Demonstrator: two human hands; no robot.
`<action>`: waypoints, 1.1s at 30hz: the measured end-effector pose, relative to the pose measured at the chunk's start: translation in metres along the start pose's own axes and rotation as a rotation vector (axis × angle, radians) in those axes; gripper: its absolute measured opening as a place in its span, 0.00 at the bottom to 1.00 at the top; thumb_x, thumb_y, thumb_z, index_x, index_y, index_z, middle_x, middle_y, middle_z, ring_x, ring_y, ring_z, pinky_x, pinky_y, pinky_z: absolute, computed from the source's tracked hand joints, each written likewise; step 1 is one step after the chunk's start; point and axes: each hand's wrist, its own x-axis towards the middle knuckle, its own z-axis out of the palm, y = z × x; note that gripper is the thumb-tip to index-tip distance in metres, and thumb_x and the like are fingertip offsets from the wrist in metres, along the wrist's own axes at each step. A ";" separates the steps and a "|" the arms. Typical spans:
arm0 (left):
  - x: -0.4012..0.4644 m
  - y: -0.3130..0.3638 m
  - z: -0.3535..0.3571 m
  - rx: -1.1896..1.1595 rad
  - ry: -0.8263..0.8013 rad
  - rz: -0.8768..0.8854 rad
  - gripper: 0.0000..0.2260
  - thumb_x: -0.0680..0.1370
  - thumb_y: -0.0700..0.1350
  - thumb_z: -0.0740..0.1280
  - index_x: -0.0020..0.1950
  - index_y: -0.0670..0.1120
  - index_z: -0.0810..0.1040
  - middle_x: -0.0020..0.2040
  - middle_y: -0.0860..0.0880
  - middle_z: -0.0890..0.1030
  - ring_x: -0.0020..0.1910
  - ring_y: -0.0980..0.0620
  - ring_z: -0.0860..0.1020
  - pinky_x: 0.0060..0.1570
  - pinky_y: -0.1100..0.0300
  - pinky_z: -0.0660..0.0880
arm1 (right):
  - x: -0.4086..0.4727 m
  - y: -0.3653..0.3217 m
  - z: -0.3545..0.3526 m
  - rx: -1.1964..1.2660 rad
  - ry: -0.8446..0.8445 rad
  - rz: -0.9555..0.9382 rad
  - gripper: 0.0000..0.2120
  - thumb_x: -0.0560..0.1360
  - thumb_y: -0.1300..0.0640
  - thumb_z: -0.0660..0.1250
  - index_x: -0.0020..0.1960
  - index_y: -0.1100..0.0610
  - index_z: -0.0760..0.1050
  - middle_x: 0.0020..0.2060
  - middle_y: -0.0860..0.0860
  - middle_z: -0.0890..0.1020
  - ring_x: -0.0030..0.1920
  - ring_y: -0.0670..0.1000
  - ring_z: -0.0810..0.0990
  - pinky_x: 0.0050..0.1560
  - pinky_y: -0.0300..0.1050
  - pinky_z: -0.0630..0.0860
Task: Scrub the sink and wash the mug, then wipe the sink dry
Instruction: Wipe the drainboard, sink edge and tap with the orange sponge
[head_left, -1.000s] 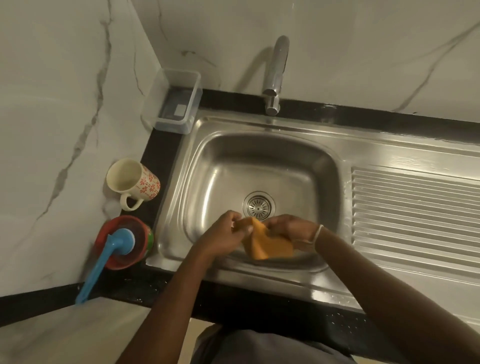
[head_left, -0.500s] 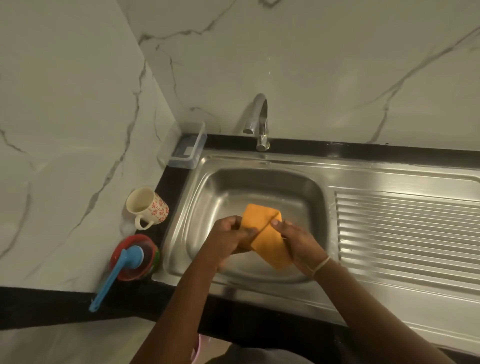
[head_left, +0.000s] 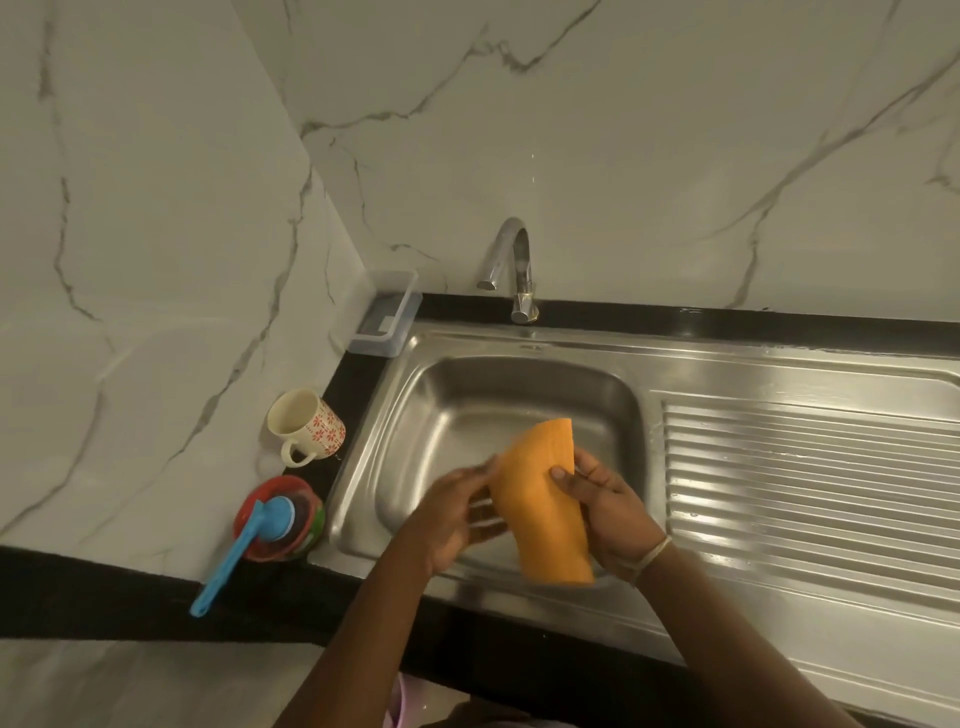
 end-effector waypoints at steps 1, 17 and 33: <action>0.002 -0.010 0.000 0.044 -0.027 -0.046 0.23 0.72 0.57 0.72 0.60 0.43 0.78 0.54 0.42 0.84 0.52 0.43 0.82 0.51 0.48 0.79 | 0.000 0.003 -0.005 0.048 0.027 0.023 0.18 0.80 0.63 0.63 0.70 0.58 0.72 0.61 0.61 0.81 0.59 0.62 0.82 0.56 0.59 0.81; 0.043 -0.002 -0.043 0.384 -0.196 0.040 0.36 0.70 0.45 0.76 0.71 0.58 0.59 0.67 0.48 0.73 0.60 0.46 0.78 0.52 0.47 0.80 | 0.031 0.011 -0.009 -0.455 0.049 0.198 0.33 0.76 0.69 0.69 0.75 0.48 0.63 0.59 0.57 0.81 0.57 0.61 0.81 0.46 0.62 0.83; 0.100 0.165 -0.178 0.803 -0.054 0.386 0.35 0.64 0.66 0.73 0.69 0.63 0.69 0.68 0.49 0.73 0.60 0.48 0.78 0.57 0.46 0.78 | 0.180 -0.028 0.146 -0.787 0.031 -0.116 0.37 0.75 0.67 0.71 0.78 0.49 0.60 0.64 0.60 0.74 0.58 0.65 0.79 0.35 0.43 0.82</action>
